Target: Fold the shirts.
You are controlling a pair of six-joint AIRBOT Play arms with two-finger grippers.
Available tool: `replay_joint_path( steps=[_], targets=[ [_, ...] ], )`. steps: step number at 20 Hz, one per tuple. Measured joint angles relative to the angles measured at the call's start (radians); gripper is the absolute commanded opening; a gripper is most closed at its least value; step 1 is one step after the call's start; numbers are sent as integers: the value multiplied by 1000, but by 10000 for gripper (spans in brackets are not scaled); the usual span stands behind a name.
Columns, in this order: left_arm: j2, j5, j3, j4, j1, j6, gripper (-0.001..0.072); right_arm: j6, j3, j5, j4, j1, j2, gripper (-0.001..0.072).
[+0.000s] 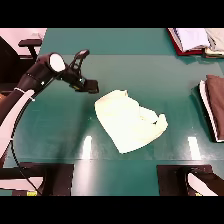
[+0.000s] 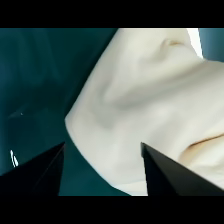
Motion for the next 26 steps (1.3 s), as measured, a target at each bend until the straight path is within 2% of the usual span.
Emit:
replay_joint_path(
  steps=[8,9,10,11,16,17,18,19,23,26],
  targets=[
    [-94,106,-153,-172,0,63,541,0,0,21,6,53,-57,14],
    [-100,118,-153,-183,-4,67,434,0,0,31,4,58,-68,14],
    [-104,123,-151,-190,-4,70,210,0,0,48,3,59,-79,14],
    [-108,126,-143,-191,0,72,41,0,-2,73,2,56,-91,14],
    [-87,88,-59,-191,50,78,28,6,-159,200,-2,-35,-97,16],
    [-69,80,-45,-177,61,79,28,8,-231,213,-2,-66,-86,97],
    [-51,76,-35,-162,70,79,28,9,-308,222,-2,-97,-76,371],
    [-32,75,-27,-147,77,80,28,10,-398,229,-4,-128,-69,537],
    [5,64,-14,-110,90,81,28,10,-750,210,21,-190,-80,532],
    [14,60,-10,-99,93,81,28,-19,-931,137,117,-151,-137,530]
  ],
)
